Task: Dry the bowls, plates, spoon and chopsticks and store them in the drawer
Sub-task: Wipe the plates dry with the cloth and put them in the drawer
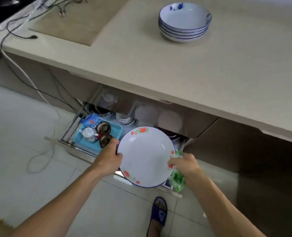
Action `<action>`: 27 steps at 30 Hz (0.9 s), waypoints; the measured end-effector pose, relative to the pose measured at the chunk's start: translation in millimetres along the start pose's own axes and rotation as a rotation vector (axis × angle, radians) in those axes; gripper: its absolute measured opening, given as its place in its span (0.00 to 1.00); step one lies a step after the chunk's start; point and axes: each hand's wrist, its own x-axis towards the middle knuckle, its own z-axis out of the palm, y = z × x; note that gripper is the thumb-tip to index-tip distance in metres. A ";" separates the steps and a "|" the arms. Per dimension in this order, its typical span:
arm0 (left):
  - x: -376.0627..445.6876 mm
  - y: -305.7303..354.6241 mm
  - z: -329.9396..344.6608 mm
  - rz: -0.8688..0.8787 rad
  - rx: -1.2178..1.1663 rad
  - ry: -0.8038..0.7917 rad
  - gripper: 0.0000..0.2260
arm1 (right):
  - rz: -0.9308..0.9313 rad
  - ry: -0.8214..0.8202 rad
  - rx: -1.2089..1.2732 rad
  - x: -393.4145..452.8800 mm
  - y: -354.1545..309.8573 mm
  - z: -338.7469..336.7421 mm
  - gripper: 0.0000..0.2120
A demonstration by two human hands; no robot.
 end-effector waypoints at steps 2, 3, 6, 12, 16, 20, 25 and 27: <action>36.2 -22.6 4.3 -0.020 0.035 -0.003 0.12 | 0.025 -0.036 -0.060 34.2 1.6 26.5 0.11; 51.3 -30.5 6.4 -0.023 0.047 -0.008 0.13 | 0.035 -0.056 -0.079 49.3 2.3 35.3 0.12; 95.7 -54.3 16.1 -0.053 0.089 -0.002 0.16 | 0.076 -0.093 -0.177 87.3 7.5 62.9 0.11; 192.9 -109.1 40.8 -0.089 0.151 -0.009 0.16 | 0.148 -0.056 -0.181 165.0 29.8 132.5 0.17; 237.6 -136.6 52.1 -0.089 0.177 -0.015 0.17 | 0.181 0.007 -0.192 204.3 47.7 177.2 0.24; 278.3 -160.2 59.9 -0.099 0.222 -0.078 0.18 | 0.239 0.030 -0.146 235.0 68.5 215.4 0.22; 305.9 -180.9 68.7 -0.045 0.287 -0.150 0.21 | 0.256 0.041 -0.044 247.8 92.9 239.0 0.15; 311.8 -186.9 74.4 -0.012 0.310 -0.151 0.22 | 0.243 0.095 -0.082 258.9 99.0 249.9 0.17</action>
